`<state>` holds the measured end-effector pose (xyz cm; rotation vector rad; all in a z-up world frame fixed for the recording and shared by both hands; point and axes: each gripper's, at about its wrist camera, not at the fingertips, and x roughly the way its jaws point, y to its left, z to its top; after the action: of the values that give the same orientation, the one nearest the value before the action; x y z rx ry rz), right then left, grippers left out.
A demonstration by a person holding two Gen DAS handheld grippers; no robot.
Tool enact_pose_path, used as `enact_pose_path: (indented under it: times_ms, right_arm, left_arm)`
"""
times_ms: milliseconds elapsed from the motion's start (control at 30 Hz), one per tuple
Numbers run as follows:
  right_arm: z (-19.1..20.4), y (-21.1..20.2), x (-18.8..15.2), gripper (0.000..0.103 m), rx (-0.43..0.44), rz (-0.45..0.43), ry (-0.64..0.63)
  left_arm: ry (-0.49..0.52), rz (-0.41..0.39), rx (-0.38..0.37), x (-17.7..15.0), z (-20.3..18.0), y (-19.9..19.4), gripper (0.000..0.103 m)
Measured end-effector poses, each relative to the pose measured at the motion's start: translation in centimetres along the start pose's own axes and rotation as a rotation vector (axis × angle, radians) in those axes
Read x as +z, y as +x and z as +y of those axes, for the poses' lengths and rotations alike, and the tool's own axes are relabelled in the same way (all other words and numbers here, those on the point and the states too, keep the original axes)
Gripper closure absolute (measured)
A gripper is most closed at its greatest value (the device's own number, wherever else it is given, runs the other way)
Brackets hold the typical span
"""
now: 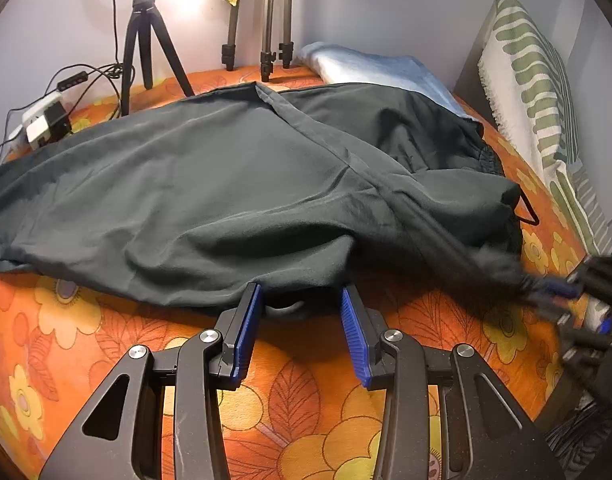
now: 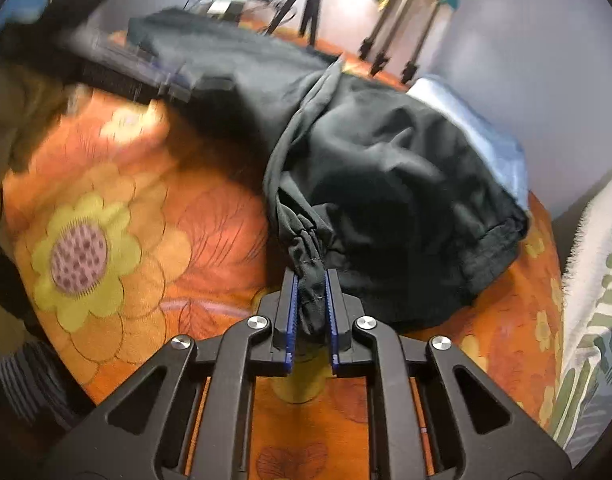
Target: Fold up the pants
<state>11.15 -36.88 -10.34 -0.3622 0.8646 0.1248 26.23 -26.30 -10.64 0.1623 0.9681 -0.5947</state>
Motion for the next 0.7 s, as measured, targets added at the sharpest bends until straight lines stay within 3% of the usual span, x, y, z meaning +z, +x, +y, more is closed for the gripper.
enact_pose_path:
  times_ms: [233, 433, 567, 700]
  right_arm:
    - [-3.7, -3.8, 2.4, 0.092, -0.092, -0.117, 0.057]
    - [-9.0, -4.8, 5.4, 0.092, -0.199, -0.178, 0.111]
    - [-13.9, -2.5, 7.4, 0.092, -0.209, -0.128, 0.172]
    - [-18.9, 2.3, 8.3, 0.092, -0.239, -0.043, 0.230]
  left_arm:
    - [-0.022, 0.012, -0.017, 0.1, 0.2, 0.4, 0.064]
    - [-0.041, 0.021, -0.032, 0.5, 0.4, 0.8, 0.064]
    - [-0.048, 0.022, -0.041, 0.7, 0.5, 0.9, 0.064]
    - [-0.048, 0.022, -0.047, 1.0, 0.5, 1.1, 0.064]
